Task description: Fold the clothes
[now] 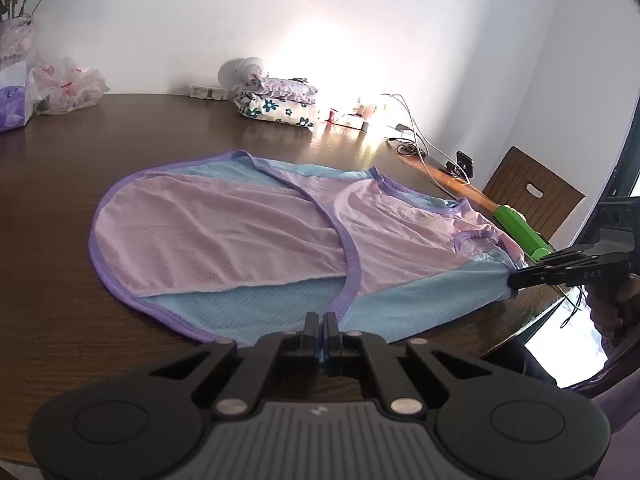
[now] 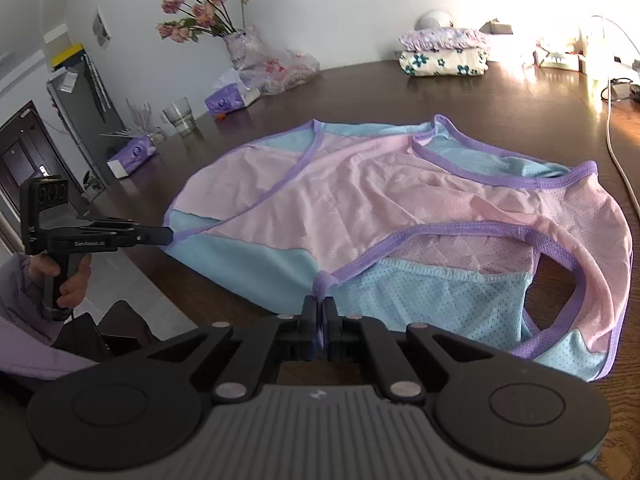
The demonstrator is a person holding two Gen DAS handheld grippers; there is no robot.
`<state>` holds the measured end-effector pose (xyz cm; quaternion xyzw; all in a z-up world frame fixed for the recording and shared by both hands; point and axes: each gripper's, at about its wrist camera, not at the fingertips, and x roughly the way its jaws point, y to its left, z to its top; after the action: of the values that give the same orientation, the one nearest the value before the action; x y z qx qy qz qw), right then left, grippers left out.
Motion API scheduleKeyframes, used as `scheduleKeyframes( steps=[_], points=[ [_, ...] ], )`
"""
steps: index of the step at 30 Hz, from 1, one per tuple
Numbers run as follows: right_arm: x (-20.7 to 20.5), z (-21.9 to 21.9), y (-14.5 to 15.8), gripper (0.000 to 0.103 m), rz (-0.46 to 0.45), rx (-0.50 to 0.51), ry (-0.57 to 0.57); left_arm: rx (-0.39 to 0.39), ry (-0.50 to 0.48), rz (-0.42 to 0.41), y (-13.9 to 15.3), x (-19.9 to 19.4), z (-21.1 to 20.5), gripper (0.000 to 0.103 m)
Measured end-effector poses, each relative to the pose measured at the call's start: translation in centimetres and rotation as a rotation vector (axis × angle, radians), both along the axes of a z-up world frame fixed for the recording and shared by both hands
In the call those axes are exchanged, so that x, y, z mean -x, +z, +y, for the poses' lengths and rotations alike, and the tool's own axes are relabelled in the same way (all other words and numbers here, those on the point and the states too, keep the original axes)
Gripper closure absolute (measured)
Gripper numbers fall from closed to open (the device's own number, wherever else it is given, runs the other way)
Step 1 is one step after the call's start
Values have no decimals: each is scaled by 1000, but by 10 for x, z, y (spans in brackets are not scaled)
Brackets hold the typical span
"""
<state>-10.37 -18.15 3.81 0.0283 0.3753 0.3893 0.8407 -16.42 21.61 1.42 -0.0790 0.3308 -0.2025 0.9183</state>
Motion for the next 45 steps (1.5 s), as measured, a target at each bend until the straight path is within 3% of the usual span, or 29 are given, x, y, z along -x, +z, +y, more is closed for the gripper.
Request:
scheduleKeyframes(
  steps=[3, 12, 15, 17, 18, 19, 23, 26, 30, 32, 35, 39, 43, 45],
  points=[
    [4, 1, -1, 101, -18, -4, 35, -10, 9, 13, -2, -2, 2, 103],
    [18, 14, -8, 100, -87, 130, 122, -46, 37, 25, -1, -6, 3, 102],
    [18, 7, 0, 88, -122, 137, 97, -83, 29, -22, 18, -15, -11, 94],
    [13, -3, 6, 63, -150, 143, 36, -93, 30, -52, 29, -26, -21, 85],
    [8, -10, 9, 63, -167, 145, -16, -95, 36, -58, 32, -34, -26, 76],
    [3, -17, 11, 64, -183, 159, -75, -100, 36, -44, 33, -43, -33, 73],
    [-14, -35, 13, 64, -283, 317, -328, -126, 0, -20, 30, -72, -66, 71],
    [-23, -45, 12, 64, -302, 359, -416, -120, -48, -7, 25, -86, -96, 65],
    [-31, -49, 6, 70, -269, 330, -382, -117, -126, -5, 17, -93, -131, 64],
    [-34, -49, 3, 90, -238, 321, -358, -91, -149, 11, 12, -95, -141, 62],
    [-30, -50, 4, 91, -241, 317, -356, -100, -160, 45, 9, -93, -154, 62],
    [-18, -57, 15, 91, -273, 270, -345, -114, -164, 61, 28, -91, -182, 62],
    [-10, -60, 17, 91, -258, 207, -321, -363, -221, -32, 40, -95, -251, 62],
    [-14, -53, 7, 91, -256, 254, -338, -413, -266, -12, 30, -105, -273, 64]
  ],
)
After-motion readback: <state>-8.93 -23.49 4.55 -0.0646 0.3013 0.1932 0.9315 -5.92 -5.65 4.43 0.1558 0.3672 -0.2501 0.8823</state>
